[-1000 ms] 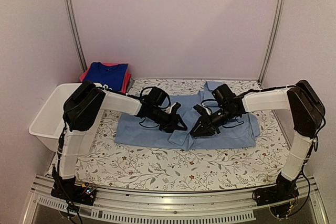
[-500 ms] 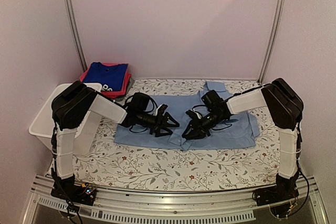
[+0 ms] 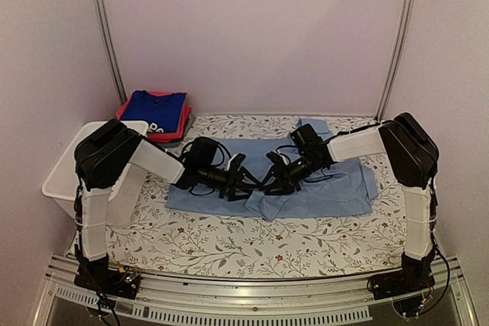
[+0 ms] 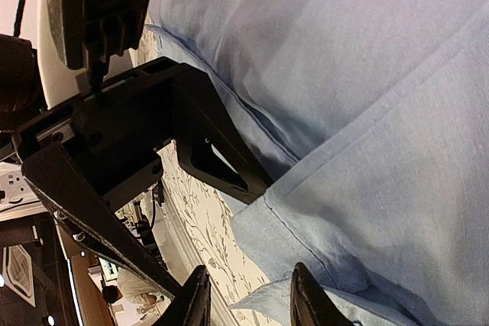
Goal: Fold and stack the mixed laundry pile
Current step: Adjust the 1/3-folded shirt at the center of the board.
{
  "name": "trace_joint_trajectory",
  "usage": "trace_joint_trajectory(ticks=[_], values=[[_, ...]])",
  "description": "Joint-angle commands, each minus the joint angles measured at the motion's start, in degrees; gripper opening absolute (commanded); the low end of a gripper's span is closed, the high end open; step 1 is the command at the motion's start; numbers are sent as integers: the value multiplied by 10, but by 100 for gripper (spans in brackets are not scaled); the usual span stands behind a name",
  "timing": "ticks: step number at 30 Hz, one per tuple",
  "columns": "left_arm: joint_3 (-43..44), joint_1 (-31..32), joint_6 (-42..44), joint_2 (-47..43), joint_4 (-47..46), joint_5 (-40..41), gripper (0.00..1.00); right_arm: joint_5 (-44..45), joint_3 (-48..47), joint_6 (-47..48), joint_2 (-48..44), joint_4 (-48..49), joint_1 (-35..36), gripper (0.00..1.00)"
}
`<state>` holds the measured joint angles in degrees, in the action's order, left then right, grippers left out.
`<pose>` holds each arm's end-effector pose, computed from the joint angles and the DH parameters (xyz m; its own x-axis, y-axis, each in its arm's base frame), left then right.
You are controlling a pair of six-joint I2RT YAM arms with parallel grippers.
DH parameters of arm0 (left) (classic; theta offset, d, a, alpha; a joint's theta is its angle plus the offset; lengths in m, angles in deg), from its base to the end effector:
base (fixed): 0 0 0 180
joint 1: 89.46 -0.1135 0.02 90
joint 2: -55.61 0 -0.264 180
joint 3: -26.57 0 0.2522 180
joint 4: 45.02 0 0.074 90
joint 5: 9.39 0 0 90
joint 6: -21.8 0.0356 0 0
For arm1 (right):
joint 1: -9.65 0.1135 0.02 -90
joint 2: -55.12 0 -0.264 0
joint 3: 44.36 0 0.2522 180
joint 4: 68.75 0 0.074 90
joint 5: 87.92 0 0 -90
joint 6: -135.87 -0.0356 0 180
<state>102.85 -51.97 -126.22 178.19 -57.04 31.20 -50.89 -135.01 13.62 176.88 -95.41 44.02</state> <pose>0.3142 -0.2751 0.0989 -0.9949 0.0676 -0.0748 0.0943 0.3619 -0.9274 0.3354 0.2638 0.1269 -0.9595 -0.2669 -0.0907 -0.2122 0.4720 0.8557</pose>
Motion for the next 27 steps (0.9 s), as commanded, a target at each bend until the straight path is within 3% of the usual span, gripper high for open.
trace_joint_trajectory(ticks=[1, 4, 8, 12, 15, 17, 23, 27], values=[[46, 24, 84, -4, 121, 17, 59, 3, -13, 0, -78, 15, -20, 37], [95, 36, 141, 0, 234, 47, 59, 8, 10, -2, -129, 7, -56, 38], [126, 43, 167, 14, 302, 50, 54, 22, 44, 29, -168, -26, -90, 43], [80, 43, 162, -14, 259, 32, 54, 26, 56, 98, -176, -75, -91, 43], [29, 38, 133, -40, 189, 4, 64, 32, 78, 123, -180, -81, -90, 41], [11, 37, 126, -51, 168, -9, 65, 34, 87, 134, -177, -82, -90, 41], [1, 39, 95, -45, 133, -5, 62, 54, 94, 137, -166, -83, -91, 41], [43, 40, 83, -13, 157, 14, 52, 87, 109, 130, -166, -93, -104, 41]])
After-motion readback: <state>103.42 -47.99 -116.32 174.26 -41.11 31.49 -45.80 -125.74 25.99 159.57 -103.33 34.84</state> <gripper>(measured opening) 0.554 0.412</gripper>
